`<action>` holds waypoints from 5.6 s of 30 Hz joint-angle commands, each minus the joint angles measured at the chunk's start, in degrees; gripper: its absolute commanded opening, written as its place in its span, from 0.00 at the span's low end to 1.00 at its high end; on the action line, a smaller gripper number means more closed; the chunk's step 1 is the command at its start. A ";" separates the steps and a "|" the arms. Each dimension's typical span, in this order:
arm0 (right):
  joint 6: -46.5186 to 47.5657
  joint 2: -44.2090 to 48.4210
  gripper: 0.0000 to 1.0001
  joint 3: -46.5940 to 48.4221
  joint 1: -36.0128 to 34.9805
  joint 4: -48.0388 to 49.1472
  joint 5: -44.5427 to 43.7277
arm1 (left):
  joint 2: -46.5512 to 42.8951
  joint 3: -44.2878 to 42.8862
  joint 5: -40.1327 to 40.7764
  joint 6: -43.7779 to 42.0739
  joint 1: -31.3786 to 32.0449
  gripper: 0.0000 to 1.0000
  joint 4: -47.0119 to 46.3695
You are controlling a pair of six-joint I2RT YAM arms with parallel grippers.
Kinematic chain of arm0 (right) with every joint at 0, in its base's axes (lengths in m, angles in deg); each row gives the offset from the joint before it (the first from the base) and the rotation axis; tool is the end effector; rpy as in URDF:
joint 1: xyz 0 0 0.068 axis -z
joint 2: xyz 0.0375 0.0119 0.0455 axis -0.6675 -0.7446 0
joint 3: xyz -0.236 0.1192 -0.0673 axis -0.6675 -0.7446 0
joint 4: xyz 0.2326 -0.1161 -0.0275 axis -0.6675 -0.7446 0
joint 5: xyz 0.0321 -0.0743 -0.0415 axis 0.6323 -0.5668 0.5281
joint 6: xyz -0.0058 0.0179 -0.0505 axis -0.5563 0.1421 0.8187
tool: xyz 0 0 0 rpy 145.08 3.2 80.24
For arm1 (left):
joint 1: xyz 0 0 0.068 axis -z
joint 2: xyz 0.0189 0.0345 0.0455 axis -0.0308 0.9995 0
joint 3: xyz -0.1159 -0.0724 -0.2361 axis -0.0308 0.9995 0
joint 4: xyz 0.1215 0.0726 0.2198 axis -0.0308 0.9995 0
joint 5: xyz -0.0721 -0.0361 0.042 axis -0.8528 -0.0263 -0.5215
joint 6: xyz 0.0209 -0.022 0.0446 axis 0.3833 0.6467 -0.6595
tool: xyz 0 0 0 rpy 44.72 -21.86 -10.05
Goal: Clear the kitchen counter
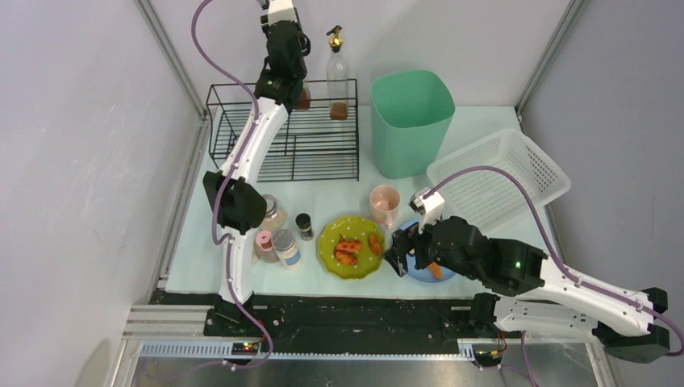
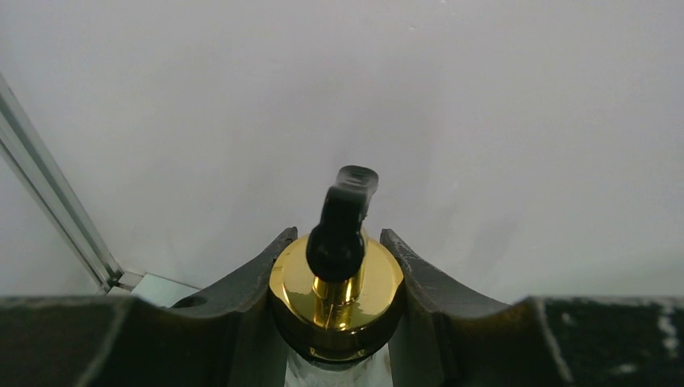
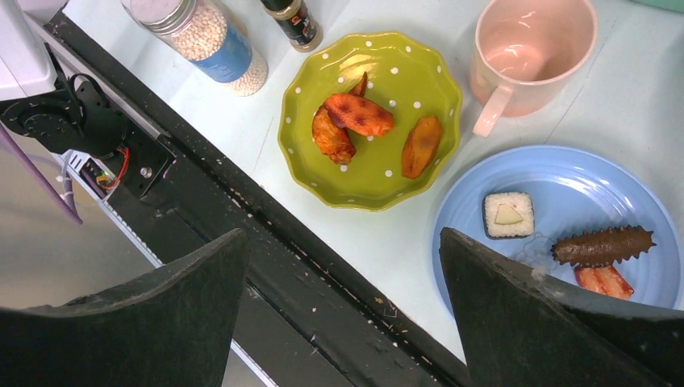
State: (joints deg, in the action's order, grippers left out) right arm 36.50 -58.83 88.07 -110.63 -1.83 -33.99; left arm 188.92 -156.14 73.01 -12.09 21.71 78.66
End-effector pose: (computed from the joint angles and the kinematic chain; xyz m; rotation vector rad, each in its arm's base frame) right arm 0.0667 0.1405 0.3405 -0.6142 2.0530 0.6457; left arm 0.4752 -0.1514 0.4643 -0.2697 1.4007 0.0916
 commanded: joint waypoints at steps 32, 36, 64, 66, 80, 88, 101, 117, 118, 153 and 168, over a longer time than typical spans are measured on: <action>-2.59 6.97 0.91 -4.06 -0.12 0.85 1.25 | -0.19 4.94 2.36 -0.13 3.81 0.00 -1.81; -2.69 7.30 0.91 -4.07 -0.32 0.69 1.03 | -0.47 6.05 2.45 0.12 4.10 0.00 -1.81; -3.64 8.28 0.92 -4.11 -1.01 -1.33 -2.24 | -24.61 27.00 2.49 5.47 5.35 0.91 -0.69; -3.82 8.06 0.92 -4.07 -0.98 -1.37 -2.16 | -27.53 28.67 3.29 7.85 6.11 0.97 2.35; -6.08 6.16 0.94 -1.81 -0.87 -5.50 -0.70 | -53.20 58.27 8.77 16.67 15.56 1.00 9.07; -5.88 2.80 0.94 2.37 -0.58 -8.18 -0.35 | -65.37 70.52 5.25 22.25 19.38 1.00 18.07; -6.75 -2.47 0.94 2.92 -0.63 -3.71 1.69 | -76.66 85.09 0.39 33.74 24.55 1.00 32.64; -6.44 -5.24 0.95 2.39 -0.63 -2.98 -0.12 | -74.60 91.13 -0.17 43.66 25.58 1.00 42.22; -6.42 -5.20 0.95 2.12 -0.58 -2.60 -0.41 | -74.62 91.32 -0.76 43.38 25.58 1.00 42.27; -3.57 -5.97 0.96 -0.64 2.19 2.39 1.24 | -71.46 84.47 -4.77 39.04 26.07 0.24 51.50; -2.84 -3.85 0.96 -0.54 3.61 2.42 1.87 | -73.57 65.56 2.99 25.55 26.03 0.00 54.09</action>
State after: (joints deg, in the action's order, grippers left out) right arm 32.87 -64.05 87.39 -107.35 -1.00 -32.43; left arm 115.98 -84.51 69.25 20.04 47.50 134.28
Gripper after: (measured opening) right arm 0.957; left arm 0.626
